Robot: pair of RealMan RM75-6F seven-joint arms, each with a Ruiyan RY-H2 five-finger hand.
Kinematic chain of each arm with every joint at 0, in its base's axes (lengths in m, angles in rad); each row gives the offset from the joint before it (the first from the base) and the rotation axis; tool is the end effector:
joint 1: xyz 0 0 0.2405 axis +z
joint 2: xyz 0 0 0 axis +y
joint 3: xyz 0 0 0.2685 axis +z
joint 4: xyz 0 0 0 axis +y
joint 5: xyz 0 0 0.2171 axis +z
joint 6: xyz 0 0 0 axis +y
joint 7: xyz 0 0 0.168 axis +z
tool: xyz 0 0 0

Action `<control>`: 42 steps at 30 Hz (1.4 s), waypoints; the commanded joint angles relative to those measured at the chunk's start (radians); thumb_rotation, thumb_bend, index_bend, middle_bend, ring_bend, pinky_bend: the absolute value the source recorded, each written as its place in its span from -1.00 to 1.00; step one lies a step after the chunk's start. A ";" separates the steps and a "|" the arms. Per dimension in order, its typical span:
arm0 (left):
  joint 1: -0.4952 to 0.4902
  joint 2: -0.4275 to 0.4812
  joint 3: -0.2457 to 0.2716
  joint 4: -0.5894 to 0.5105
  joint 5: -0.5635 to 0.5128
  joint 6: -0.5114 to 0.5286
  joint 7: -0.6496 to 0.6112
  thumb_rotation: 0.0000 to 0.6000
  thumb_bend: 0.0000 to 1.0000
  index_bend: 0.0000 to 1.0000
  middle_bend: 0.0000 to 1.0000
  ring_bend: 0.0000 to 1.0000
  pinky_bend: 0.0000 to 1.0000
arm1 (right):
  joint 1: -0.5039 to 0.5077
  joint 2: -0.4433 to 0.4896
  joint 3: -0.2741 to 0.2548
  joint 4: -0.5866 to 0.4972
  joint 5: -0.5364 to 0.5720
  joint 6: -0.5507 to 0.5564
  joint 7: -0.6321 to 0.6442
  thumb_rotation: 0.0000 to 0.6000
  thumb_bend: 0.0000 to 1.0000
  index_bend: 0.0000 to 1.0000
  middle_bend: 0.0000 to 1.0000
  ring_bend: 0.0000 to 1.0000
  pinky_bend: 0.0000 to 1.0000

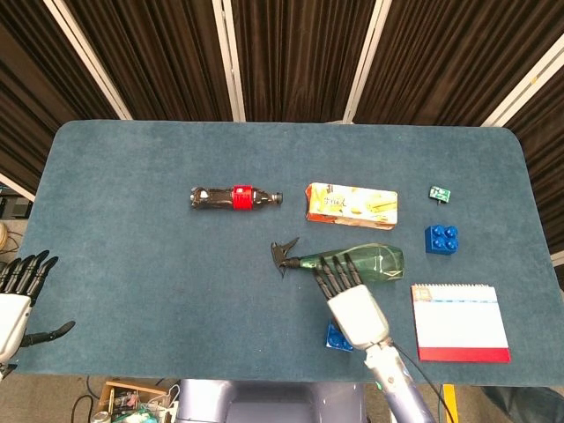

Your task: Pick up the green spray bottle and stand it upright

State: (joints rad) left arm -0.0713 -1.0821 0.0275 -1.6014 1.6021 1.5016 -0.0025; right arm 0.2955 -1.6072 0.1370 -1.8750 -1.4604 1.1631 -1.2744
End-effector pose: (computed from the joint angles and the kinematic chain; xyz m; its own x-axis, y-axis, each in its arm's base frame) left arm -0.3233 0.1847 0.1551 0.4456 0.0650 0.8929 0.8935 -0.0941 -0.4390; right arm -0.1270 -0.2368 -0.0189 0.8013 0.0923 0.5911 -0.5113 -0.4072 0.7568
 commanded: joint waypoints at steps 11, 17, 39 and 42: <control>-0.021 -0.015 -0.023 -0.006 -0.066 -0.057 0.038 1.00 -1.00 -1.00 -1.00 -1.00 -0.93 | 0.163 -0.089 0.099 0.119 0.174 -0.108 -0.127 1.00 -0.44 -0.51 -1.00 -1.00 -1.00; -0.030 -0.021 -0.030 -0.003 -0.091 -0.080 0.051 1.00 -1.00 -1.00 -1.00 -1.00 -0.93 | 0.220 -0.103 0.101 0.198 0.210 -0.134 -0.133 1.00 -0.35 -0.41 -1.00 -1.00 -1.00; -0.052 -0.039 -0.054 0.002 -0.173 -0.136 0.098 1.00 -1.00 -1.00 -1.00 -1.00 -0.93 | 0.345 -0.123 0.087 0.396 0.283 -0.180 -0.002 1.00 -0.35 -0.46 -1.00 -1.00 -1.00; -0.055 -0.042 -0.057 0.004 -0.184 -0.143 0.104 1.00 -1.00 -1.00 -1.00 -1.00 -0.93 | 0.358 -0.131 0.081 0.433 0.296 -0.188 0.020 1.00 -0.35 -0.42 -1.00 -1.00 -1.00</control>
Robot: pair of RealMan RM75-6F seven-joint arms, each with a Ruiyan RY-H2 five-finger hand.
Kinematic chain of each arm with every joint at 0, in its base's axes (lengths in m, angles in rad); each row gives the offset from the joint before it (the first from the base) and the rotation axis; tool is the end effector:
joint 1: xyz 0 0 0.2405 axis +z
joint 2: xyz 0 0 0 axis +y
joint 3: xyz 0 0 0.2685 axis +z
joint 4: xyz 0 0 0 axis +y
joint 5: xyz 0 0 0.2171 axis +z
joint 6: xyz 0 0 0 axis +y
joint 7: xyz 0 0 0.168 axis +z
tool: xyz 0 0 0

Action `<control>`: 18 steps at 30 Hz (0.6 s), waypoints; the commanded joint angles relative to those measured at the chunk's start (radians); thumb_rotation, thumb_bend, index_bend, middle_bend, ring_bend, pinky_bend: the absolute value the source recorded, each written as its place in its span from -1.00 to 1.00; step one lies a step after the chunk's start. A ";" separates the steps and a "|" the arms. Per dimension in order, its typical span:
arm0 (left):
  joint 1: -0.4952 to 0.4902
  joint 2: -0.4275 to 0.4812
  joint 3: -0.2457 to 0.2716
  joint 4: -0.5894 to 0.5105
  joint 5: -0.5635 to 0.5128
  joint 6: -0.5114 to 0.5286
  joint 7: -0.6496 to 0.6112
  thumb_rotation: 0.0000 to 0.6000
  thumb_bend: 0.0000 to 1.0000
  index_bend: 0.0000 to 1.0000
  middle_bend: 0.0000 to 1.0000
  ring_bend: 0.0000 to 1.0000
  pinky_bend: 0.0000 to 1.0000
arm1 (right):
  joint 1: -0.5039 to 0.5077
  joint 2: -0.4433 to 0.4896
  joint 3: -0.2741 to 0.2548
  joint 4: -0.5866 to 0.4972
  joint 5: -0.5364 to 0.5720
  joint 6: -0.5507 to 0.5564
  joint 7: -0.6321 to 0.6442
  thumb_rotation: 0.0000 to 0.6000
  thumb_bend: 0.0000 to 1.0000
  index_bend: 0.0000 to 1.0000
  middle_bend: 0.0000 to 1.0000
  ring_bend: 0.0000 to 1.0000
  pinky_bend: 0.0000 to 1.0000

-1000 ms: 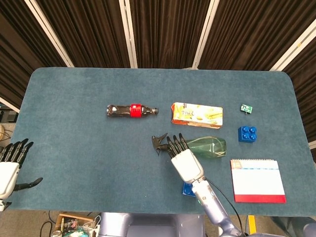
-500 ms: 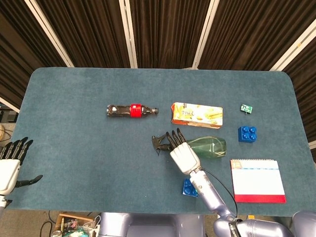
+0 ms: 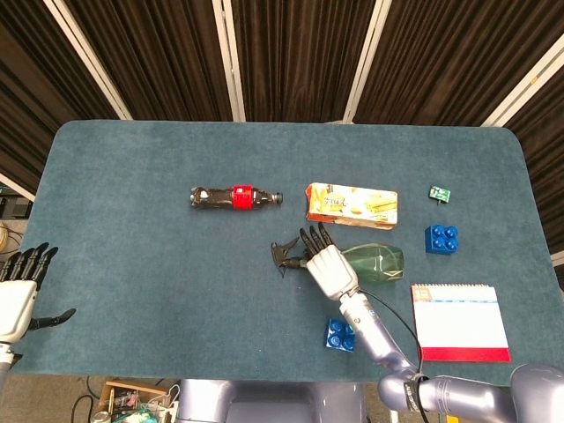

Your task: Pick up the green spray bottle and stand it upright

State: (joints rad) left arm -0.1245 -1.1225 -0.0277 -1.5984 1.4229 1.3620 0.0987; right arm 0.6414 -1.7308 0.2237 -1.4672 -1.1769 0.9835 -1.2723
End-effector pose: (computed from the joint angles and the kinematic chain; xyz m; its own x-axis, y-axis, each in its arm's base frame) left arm -0.3411 0.2135 0.1410 0.4815 0.1327 0.8664 0.8726 0.0201 -0.4880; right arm -0.1304 -0.3384 -0.0793 0.9116 0.0951 0.4000 -0.3159 -0.4610 0.8293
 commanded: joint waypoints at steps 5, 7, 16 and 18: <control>-0.009 -0.006 -0.004 0.000 -0.016 -0.019 0.012 1.00 -1.00 -1.00 -1.00 -1.00 -0.93 | 0.031 -0.021 -0.017 0.085 0.035 -0.025 0.057 1.00 -0.32 -0.23 -1.00 -1.00 -1.00; -0.011 -0.006 -0.005 0.000 -0.022 -0.023 0.013 1.00 -1.00 -1.00 -1.00 -1.00 -0.93 | 0.036 -0.025 -0.022 0.099 0.037 -0.025 0.068 1.00 -0.29 -0.08 -1.00 -1.00 -1.00; -0.005 -0.002 -0.005 -0.002 -0.010 -0.002 -0.002 1.00 -1.00 -1.00 -1.00 -1.00 -0.93 | 0.038 -0.046 -0.056 0.119 -0.070 0.080 0.147 1.00 -0.08 0.80 -0.74 -1.00 -1.00; -0.002 0.000 -0.003 -0.003 -0.003 0.006 -0.007 1.00 -1.00 -1.00 -1.00 -1.00 -0.93 | 0.036 -0.046 -0.062 0.115 -0.110 0.115 0.169 1.00 -0.02 0.86 -0.67 -1.00 -1.00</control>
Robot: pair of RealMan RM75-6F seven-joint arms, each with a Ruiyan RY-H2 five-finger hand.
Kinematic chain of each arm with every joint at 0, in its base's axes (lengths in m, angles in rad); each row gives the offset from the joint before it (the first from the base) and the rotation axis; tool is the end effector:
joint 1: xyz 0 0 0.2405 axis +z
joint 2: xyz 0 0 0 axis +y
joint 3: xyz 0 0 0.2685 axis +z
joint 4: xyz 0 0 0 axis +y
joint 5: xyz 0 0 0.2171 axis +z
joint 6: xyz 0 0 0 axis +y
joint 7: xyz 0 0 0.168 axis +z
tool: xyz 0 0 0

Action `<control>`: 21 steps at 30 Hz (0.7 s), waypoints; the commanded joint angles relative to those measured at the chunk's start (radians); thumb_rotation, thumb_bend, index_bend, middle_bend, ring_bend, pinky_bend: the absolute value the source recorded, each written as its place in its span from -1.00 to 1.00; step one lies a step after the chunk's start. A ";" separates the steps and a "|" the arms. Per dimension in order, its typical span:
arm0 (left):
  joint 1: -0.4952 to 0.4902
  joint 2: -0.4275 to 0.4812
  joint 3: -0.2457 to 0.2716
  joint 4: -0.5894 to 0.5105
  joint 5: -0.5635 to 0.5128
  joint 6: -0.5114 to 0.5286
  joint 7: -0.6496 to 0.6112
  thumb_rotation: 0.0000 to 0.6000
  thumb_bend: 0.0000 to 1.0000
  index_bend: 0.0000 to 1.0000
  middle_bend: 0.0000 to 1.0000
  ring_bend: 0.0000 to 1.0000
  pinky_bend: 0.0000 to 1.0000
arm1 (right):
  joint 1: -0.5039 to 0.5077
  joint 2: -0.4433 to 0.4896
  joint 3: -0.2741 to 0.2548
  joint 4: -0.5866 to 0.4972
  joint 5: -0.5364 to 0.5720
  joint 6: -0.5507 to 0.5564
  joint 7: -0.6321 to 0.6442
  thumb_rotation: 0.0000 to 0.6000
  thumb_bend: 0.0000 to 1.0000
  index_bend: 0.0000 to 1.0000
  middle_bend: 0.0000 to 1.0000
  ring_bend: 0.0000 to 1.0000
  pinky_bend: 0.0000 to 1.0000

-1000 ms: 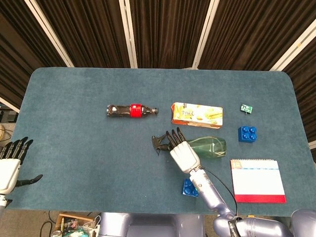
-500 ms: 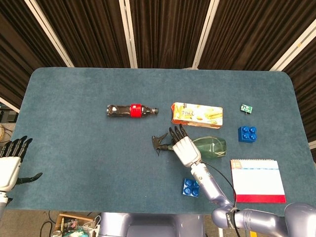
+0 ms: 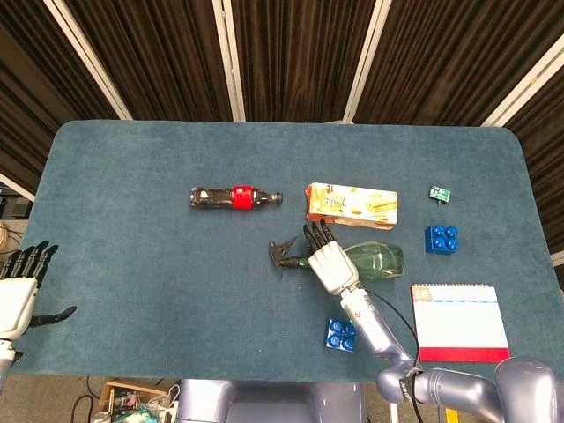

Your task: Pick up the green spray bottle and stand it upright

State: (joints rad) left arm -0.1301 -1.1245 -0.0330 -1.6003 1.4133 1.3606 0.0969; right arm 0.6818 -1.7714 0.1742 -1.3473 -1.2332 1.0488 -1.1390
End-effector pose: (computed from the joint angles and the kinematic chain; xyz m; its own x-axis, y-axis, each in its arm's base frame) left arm -0.3403 0.2165 0.1412 0.4751 0.1274 0.8707 0.8760 0.0248 -0.4817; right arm -0.1353 -0.3472 -0.0852 0.8944 0.1346 0.4265 -0.3325 -0.4377 0.8354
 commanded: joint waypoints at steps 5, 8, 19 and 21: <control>0.012 0.010 0.010 -0.002 0.029 0.027 -0.024 1.00 -1.00 -1.00 -1.00 -1.00 -0.93 | -0.015 0.014 -0.032 -0.048 -0.154 0.134 0.096 1.00 0.00 0.89 -0.62 -1.00 -1.00; 0.015 0.015 0.013 0.000 0.040 0.035 -0.037 1.00 -1.00 -1.00 -1.00 -1.00 -0.93 | -0.019 0.037 -0.035 -0.095 -0.191 0.162 0.136 1.00 0.01 0.91 -0.60 -1.00 -1.00; 0.022 0.023 0.019 0.001 0.062 0.054 -0.060 1.00 -1.00 -1.00 -1.00 -1.00 -0.93 | -0.022 0.096 -0.002 -0.150 -0.370 0.315 0.401 1.00 0.00 0.96 -0.51 -1.00 -0.93; 0.023 0.023 0.020 0.001 0.063 0.055 -0.061 1.00 -1.00 -1.00 -1.00 -1.00 -0.93 | -0.023 0.104 0.015 -0.152 -0.385 0.343 0.440 1.00 0.00 0.96 -0.51 -1.00 -0.93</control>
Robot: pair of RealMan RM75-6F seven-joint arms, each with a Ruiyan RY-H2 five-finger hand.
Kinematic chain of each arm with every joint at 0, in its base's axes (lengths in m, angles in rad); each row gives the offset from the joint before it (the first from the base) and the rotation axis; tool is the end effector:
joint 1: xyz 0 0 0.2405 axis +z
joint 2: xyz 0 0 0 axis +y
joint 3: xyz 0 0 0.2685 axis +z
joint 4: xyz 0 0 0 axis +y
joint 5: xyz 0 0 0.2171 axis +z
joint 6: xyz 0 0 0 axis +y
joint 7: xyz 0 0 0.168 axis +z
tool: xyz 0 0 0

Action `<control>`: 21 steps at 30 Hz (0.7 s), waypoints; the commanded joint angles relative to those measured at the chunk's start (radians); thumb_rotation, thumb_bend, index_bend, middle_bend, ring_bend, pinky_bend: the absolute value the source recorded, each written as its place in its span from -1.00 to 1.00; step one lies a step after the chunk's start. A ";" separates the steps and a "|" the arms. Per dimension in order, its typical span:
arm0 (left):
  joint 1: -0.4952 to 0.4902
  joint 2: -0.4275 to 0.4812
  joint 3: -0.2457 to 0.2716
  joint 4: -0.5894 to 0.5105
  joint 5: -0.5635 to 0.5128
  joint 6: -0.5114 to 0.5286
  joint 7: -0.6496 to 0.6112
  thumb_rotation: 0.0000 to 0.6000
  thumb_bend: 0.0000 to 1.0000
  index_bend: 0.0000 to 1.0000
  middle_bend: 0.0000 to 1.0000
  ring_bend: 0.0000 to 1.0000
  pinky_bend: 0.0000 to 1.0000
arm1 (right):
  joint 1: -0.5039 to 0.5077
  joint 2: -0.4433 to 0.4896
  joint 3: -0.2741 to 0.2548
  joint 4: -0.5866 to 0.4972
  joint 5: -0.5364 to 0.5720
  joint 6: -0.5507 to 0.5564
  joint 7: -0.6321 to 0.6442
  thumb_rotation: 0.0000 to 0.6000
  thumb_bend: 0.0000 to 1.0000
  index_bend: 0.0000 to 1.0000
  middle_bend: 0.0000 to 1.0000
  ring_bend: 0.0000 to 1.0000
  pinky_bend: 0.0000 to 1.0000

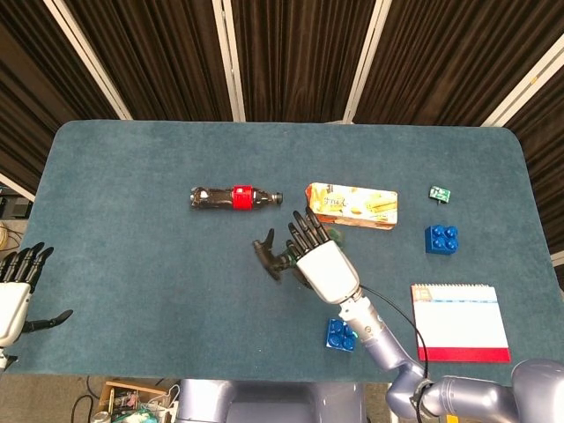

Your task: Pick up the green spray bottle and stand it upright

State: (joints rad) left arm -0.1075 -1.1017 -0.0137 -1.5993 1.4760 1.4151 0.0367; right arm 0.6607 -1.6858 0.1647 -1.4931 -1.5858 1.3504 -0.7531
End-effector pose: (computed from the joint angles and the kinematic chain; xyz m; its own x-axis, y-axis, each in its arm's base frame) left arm -0.3362 0.2058 0.1507 0.4547 0.0960 0.8855 0.8899 -0.0065 -0.4562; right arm -0.0792 -0.3190 -0.0138 0.5433 0.3722 0.7525 -0.5705 -0.4939 0.6562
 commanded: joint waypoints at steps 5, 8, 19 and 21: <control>0.000 -0.001 0.002 0.001 0.005 0.001 0.000 1.00 -1.00 -1.00 -1.00 -1.00 -0.93 | -0.013 0.043 0.075 -0.016 -0.035 0.108 0.220 1.00 0.00 0.96 -0.51 -1.00 -0.93; -0.003 -0.003 0.004 0.000 0.007 -0.004 0.004 1.00 -1.00 -1.00 -1.00 -1.00 -0.93 | -0.028 0.052 0.103 -0.023 0.002 0.126 0.319 1.00 0.00 0.96 -0.51 -1.00 -0.93; -0.005 -0.005 0.007 -0.003 0.010 -0.009 0.009 1.00 -1.00 -1.00 -1.00 -1.00 -0.93 | -0.072 0.132 0.213 -0.145 0.295 0.007 0.543 1.00 0.00 0.96 -0.50 -1.00 -0.92; -0.007 -0.006 0.006 -0.002 0.010 -0.012 0.010 1.00 -1.00 -1.00 -1.00 -1.00 -0.93 | -0.079 0.152 0.213 -0.166 0.322 -0.010 0.545 1.00 0.00 0.97 -0.50 -1.00 -0.92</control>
State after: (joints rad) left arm -0.1137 -1.1074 -0.0073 -1.6015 1.4858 1.4042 0.0461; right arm 0.5956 -1.5630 0.3611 -1.6277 -1.3003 1.3700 -0.2261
